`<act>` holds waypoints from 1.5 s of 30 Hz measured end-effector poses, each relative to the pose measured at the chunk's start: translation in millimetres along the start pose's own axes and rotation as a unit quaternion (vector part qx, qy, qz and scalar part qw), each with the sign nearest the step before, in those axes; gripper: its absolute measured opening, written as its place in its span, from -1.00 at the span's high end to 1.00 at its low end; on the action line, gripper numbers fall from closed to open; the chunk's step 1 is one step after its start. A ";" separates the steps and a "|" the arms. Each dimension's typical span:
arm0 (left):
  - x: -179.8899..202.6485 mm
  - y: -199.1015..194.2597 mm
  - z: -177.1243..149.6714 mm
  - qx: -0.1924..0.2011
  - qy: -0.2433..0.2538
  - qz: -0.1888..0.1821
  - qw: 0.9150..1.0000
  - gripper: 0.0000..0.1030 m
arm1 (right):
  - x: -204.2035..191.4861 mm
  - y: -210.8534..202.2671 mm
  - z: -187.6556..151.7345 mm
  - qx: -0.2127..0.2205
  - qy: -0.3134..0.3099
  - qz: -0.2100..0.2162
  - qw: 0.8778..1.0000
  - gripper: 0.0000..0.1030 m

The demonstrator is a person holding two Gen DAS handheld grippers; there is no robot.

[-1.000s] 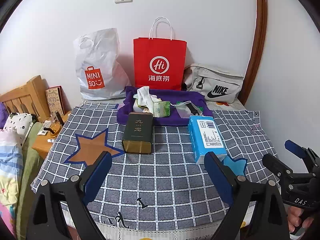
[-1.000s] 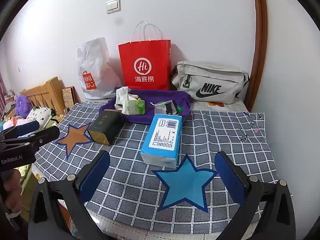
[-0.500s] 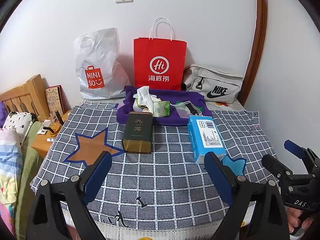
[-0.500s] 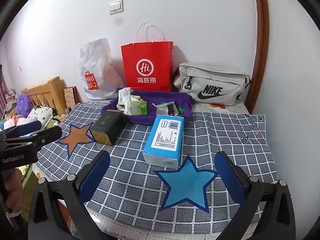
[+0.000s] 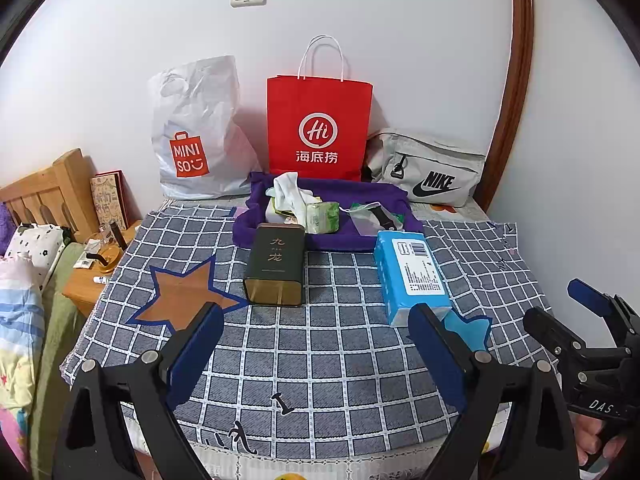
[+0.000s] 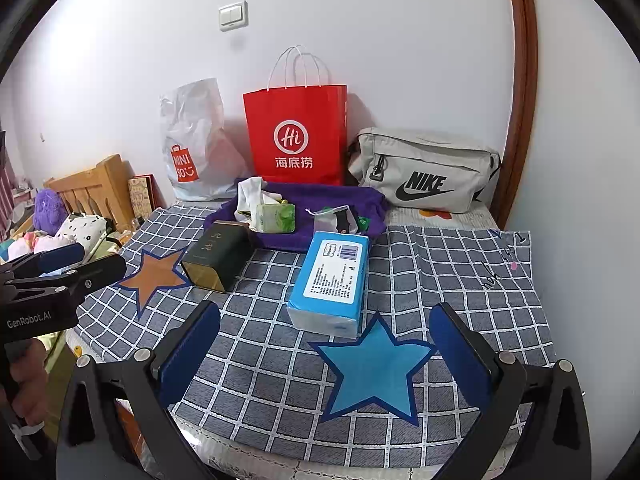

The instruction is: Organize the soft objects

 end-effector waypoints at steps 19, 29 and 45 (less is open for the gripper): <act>0.1 -0.3 0.0 0.001 0.000 0.000 1.000 -0.82 | 0.2 0.0 2.8 0.001 0.001 0.001 1.000 -0.99; -0.1 -1.4 0.3 -0.001 0.000 0.000 1.000 -0.82 | 1.2 0.6 3.0 0.004 0.000 0.000 1.000 -0.99; 0.0 -1.5 0.0 0.000 0.000 0.001 1.000 -0.82 | 0.7 -0.9 1.4 0.005 0.000 0.000 1.000 -0.99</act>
Point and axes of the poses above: each gripper's, at about its wrist camera, not at the fingertips, and y roughly the way its jaws point, x to its right, z to its top, the point moved 9 cm from there along y, roughly the way its jaws point, and after that the axes turned 3 degrees about -y, right-handed, at the moved point
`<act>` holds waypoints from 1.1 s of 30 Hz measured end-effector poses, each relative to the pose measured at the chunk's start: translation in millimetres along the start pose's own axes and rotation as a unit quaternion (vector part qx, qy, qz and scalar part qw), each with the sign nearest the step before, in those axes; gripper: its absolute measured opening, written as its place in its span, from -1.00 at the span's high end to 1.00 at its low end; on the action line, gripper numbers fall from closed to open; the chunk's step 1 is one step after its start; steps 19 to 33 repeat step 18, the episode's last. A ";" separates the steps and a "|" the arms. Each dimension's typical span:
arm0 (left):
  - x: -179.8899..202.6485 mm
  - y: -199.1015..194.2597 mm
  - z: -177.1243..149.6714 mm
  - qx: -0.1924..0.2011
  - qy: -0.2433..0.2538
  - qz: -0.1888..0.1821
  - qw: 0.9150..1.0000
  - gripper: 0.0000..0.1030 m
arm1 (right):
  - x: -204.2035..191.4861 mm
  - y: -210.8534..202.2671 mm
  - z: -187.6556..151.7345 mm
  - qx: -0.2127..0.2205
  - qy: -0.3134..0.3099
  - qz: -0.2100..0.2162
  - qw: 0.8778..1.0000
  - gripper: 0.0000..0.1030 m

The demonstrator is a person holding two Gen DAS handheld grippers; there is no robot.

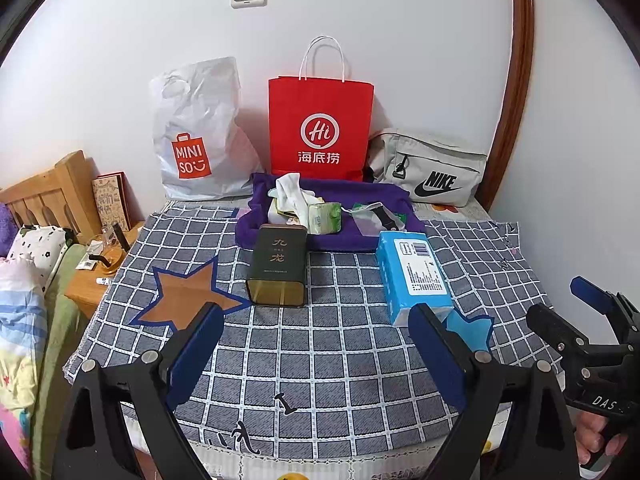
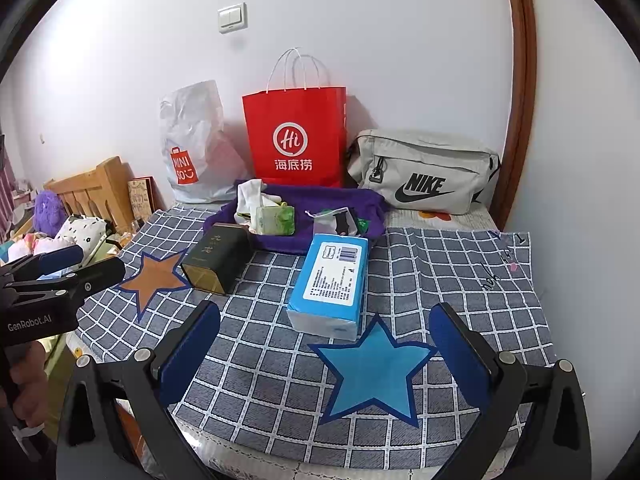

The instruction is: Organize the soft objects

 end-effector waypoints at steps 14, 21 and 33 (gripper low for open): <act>-1.6 1.9 -0.3 -0.002 0.000 0.000 1.000 -0.82 | -0.1 2.2 0.2 0.000 -0.001 0.003 1.000 -0.99; -3.2 13.2 1.7 -0.008 0.005 0.003 1.000 -0.82 | 1.1 7.9 -0.6 -0.004 0.001 0.003 1.000 -0.99; -3.2 13.2 1.7 -0.008 0.005 0.003 1.000 -0.82 | 1.1 7.9 -0.6 -0.004 0.001 0.003 1.000 -0.99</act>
Point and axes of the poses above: each gripper's, at about its wrist camera, not at the fingertips, and y roughly the way its jaws point, x to its right, z to its top, the point moved 9 cm from there along y, roughly the way its jaws point, and after that the axes turned 3 degrees about -y, right-handed, at the moved point
